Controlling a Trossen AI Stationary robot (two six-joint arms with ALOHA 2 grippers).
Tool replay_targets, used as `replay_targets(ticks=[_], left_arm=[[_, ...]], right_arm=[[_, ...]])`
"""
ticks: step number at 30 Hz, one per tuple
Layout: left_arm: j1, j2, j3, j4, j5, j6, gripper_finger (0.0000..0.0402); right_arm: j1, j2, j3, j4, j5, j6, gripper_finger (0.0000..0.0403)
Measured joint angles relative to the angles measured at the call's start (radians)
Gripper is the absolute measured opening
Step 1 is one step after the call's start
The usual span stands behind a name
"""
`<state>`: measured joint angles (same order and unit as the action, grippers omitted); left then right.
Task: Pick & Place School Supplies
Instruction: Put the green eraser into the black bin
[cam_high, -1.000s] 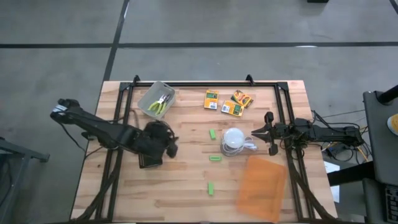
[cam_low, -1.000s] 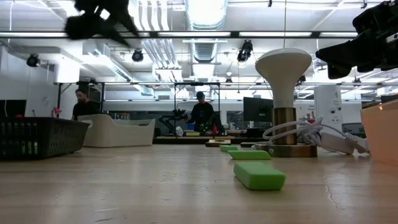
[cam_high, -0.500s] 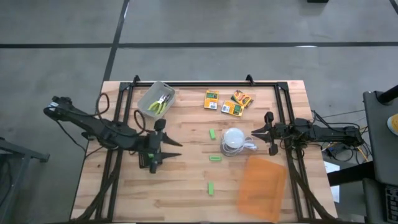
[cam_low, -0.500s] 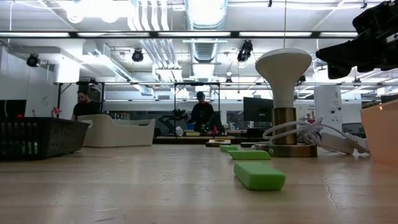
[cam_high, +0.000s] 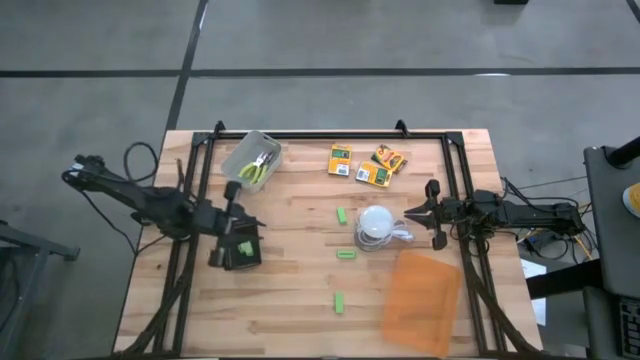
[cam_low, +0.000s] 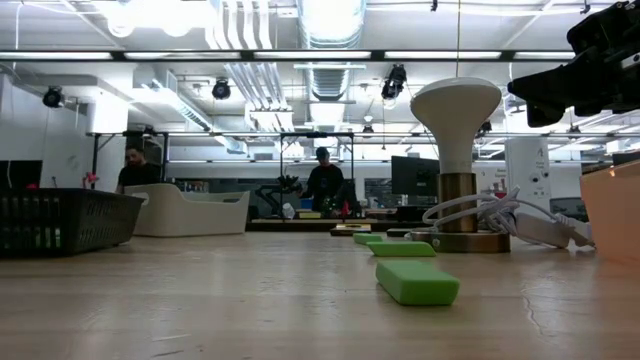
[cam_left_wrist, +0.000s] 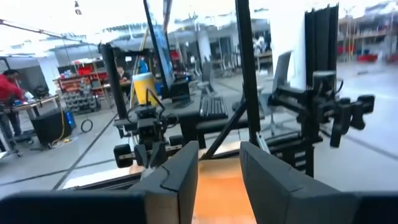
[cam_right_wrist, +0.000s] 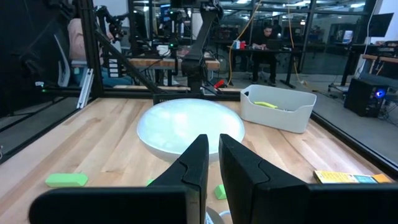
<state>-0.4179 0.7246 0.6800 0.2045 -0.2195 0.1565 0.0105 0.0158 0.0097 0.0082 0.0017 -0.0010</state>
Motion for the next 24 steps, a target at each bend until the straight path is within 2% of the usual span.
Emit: replay_targets(ticks=[12,24], left_arm=[[0.001,-0.279,-0.173,-0.057,0.101,0.086,0.0133],[0.002,-0.351,-0.201,-0.066,0.095,0.076,0.0133]], right_arm=[[0.000,0.000,0.000,0.000,0.000,0.000,0.0036],[0.000,0.000,0.000,0.000,0.000,0.000,0.0036]])
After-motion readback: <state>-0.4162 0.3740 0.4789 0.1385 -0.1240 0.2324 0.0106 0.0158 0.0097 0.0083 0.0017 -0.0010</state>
